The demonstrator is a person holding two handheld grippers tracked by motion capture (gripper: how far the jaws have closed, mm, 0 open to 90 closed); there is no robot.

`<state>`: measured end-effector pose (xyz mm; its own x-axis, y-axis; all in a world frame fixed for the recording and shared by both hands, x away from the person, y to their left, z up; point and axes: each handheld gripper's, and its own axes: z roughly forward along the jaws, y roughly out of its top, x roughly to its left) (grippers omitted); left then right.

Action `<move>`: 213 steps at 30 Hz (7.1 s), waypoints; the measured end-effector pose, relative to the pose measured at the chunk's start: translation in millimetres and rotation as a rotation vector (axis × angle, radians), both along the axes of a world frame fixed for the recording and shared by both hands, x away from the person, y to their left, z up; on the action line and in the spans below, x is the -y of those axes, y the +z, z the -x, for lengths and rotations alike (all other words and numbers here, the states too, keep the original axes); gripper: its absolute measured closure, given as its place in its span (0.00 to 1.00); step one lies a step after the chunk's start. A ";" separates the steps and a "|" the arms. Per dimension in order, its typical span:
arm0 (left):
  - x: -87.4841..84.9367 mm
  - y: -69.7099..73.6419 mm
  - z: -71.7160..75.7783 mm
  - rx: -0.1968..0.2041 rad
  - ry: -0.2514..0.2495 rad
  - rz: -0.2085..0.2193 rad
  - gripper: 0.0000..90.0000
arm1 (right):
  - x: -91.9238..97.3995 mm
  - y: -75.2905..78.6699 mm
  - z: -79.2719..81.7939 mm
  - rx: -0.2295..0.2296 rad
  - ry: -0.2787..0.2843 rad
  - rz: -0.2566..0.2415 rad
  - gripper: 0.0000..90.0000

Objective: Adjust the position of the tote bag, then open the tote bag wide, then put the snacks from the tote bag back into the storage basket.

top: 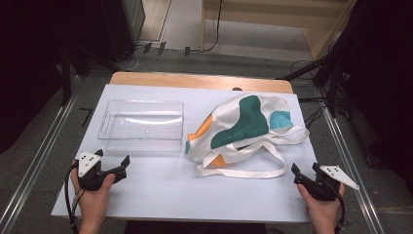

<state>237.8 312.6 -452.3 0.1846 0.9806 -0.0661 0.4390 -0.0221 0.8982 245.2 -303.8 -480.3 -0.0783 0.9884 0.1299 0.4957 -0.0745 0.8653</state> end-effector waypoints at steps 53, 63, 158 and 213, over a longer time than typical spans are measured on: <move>160.6 58.6 -27.1 0.103 -0.352 0.054 0.16 | -4.0 54.2 -97.9 0.066 0.067 -0.069 0.45; 166.8 57.2 -16.9 0.115 -0.460 0.043 0.15 | -2.1 56.5 -146.0 0.015 0.056 -0.099 0.27; 201.8 42.1 -8.8 0.073 -0.350 0.051 0.47 | -11.8 38.5 12.7 0.105 0.131 -0.181 0.55; 277.3 26.9 -34.9 -0.130 -0.486 -0.023 0.47 | -22.0 55.3 61.7 0.220 0.114 -0.170 0.60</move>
